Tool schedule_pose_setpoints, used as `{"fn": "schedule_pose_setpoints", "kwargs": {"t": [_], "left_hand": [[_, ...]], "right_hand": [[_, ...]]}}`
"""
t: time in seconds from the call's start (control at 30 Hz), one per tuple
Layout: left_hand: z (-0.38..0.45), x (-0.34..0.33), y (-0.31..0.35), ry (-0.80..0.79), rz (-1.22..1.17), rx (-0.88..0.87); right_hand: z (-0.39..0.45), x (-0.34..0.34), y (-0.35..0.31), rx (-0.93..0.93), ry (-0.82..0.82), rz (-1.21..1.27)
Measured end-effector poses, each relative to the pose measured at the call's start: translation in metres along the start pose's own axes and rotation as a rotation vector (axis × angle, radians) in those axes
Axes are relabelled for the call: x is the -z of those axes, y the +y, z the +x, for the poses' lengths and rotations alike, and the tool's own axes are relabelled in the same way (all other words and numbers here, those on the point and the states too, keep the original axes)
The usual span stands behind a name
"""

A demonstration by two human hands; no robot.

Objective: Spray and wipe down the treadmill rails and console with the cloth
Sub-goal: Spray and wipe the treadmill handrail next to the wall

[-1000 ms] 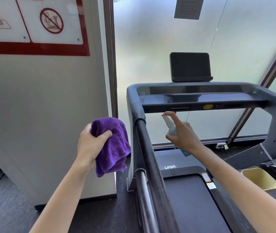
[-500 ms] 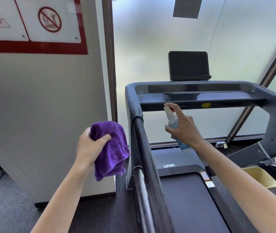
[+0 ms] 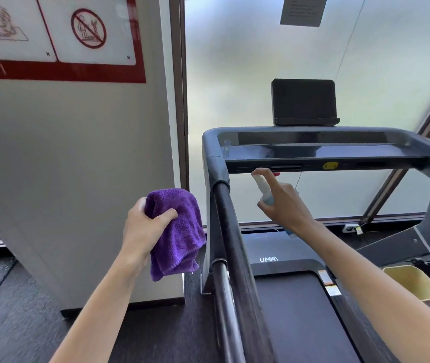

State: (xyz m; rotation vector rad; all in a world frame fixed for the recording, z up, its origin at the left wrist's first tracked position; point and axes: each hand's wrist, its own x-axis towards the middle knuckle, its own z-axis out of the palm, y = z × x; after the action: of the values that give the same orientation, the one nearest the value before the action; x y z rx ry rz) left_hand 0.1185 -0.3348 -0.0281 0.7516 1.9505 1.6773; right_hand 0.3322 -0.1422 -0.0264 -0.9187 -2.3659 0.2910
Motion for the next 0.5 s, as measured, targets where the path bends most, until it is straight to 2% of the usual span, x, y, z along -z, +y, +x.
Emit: {"fn": "schedule_pose_setpoints", "kwargs": {"t": [0.27,0.5], "left_hand": [[-0.002,-0.004,0.004,0.01,-0.018,0.013],[-0.019,-0.005,0.001,0.042,-0.028,-0.003]], "right_hand": [[-0.002,0.002,-0.003,-0.015,0.055,0.019],[-0.041,0.027,-0.014,-0.063,0.011,0.25]]}}
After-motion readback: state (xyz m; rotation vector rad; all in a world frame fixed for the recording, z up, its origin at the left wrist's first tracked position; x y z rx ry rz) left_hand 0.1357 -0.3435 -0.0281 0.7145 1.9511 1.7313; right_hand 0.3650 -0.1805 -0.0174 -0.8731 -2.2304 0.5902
